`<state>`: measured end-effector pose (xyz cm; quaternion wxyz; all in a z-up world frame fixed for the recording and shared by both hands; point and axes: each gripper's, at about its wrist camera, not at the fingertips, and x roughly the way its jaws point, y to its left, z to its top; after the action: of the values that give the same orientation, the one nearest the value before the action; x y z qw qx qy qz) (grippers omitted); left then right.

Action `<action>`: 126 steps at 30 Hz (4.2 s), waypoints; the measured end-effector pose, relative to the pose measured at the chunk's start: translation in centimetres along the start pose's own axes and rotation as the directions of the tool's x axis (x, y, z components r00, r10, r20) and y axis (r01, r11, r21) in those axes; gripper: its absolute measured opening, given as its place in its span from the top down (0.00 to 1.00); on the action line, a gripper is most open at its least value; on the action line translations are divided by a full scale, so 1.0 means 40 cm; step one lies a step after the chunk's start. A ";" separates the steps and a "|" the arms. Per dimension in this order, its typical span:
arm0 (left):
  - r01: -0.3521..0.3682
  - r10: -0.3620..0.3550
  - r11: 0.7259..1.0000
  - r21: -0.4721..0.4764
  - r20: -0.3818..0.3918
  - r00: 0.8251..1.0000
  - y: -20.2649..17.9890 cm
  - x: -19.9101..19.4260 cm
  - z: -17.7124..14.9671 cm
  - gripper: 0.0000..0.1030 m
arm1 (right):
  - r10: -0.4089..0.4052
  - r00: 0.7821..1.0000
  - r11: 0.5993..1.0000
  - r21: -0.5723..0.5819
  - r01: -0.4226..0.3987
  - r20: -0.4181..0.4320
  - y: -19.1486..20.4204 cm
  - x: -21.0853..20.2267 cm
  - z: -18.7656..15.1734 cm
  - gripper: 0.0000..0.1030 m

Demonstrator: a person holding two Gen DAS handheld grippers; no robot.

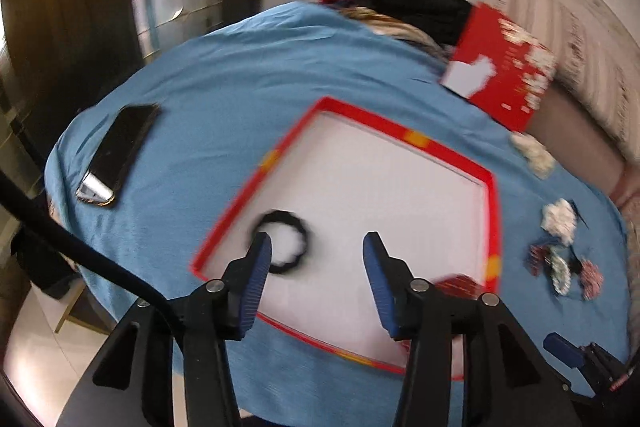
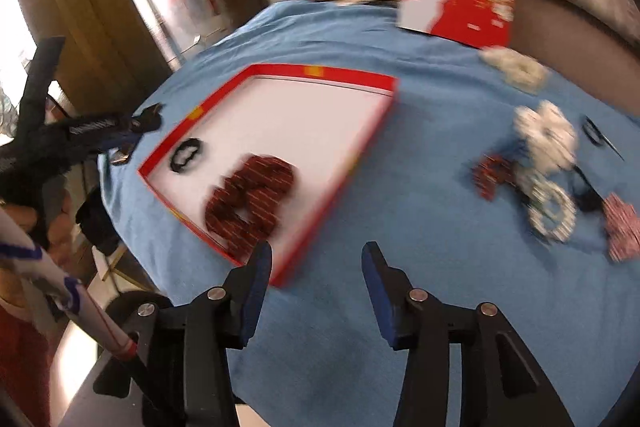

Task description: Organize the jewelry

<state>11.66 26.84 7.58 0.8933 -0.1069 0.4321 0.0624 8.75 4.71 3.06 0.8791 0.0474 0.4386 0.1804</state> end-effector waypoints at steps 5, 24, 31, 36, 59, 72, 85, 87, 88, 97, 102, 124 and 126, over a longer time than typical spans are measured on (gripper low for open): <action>0.091 -0.088 0.990 0.110 -0.028 0.996 -0.159 -0.029 -0.029 0.50 | -0.068 0.998 0.987 0.144 0.067 0.000 -0.177 -0.074 -0.094 0.51; 0.356 -0.268 0.879 0.319 -0.287 0.919 -0.681 0.154 -0.177 0.50 | -0.301 0.953 0.828 0.504 0.245 0.033 -0.701 -0.218 -0.198 0.48; 0.435 -0.325 0.866 0.246 -0.385 0.864 -0.778 0.242 -0.198 0.50 | -0.305 0.950 0.818 0.528 0.229 0.060 -0.767 -0.189 -0.147 0.42; 0.466 -0.362 0.873 0.147 -0.445 0.819 -0.807 0.305 -0.204 0.50 | -0.316 0.946 0.811 0.538 0.230 0.073 -0.799 -0.159 -0.102 0.38; 0.487 -0.402 0.872 0.051 -0.491 0.773 -0.522 0.180 -0.333 0.98 | -0.138 0.990 0.792 0.596 0.128 -0.029 -0.698 -0.212 -0.292 0.91; 0.402 -0.313 0.867 0.295 -0.306 0.899 -0.518 0.051 -0.296 0.62 | -0.269 0.963 0.791 0.573 0.214 0.011 -0.676 -0.300 -0.324 0.42; 0.393 -0.254 0.805 0.444 -0.340 0.905 -0.674 0.169 -0.326 0.54 | -0.249 0.968 0.811 0.546 0.210 -0.002 -0.684 -0.202 -0.250 0.41; 0.403 -0.261 0.807 0.432 -0.352 0.899 -0.672 0.183 -0.331 0.54 | -0.261 0.965 0.811 0.539 0.227 -0.014 -0.685 -0.186 -0.245 0.41; 0.403 -0.262 0.806 0.435 -0.348 0.900 -0.672 0.184 -0.335 0.54 | -0.265 0.964 0.810 0.538 0.235 -0.022 -0.686 -0.179 -0.244 0.41; 0.385 -0.254 0.777 0.498 -0.312 0.915 -0.691 0.190 -0.350 0.49 | -0.301 0.952 0.806 0.520 0.283 -0.051 -0.676 -0.167 -0.243 0.64; 0.381 -0.261 0.804 0.457 -0.304 0.916 -0.674 0.183 -0.338 0.60 | -0.307 0.950 0.813 0.505 0.289 -0.050 -0.668 -0.184 -0.246 0.88; 0.276 -0.289 0.946 0.172 0.056 0.956 -0.211 -0.145 0.028 0.60 | -0.118 0.969 0.985 0.153 0.085 0.218 -0.228 -0.321 0.106 0.89; 0.267 -0.278 0.954 0.136 0.069 0.958 -0.166 -0.122 0.075 0.60 | -0.091 0.971 0.991 0.117 0.067 0.219 -0.178 -0.294 0.143 0.89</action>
<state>12.29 21.04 14.14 0.9164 -0.1065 0.3766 -0.0839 8.75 -5.69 13.69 0.9255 0.0978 0.3475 0.1145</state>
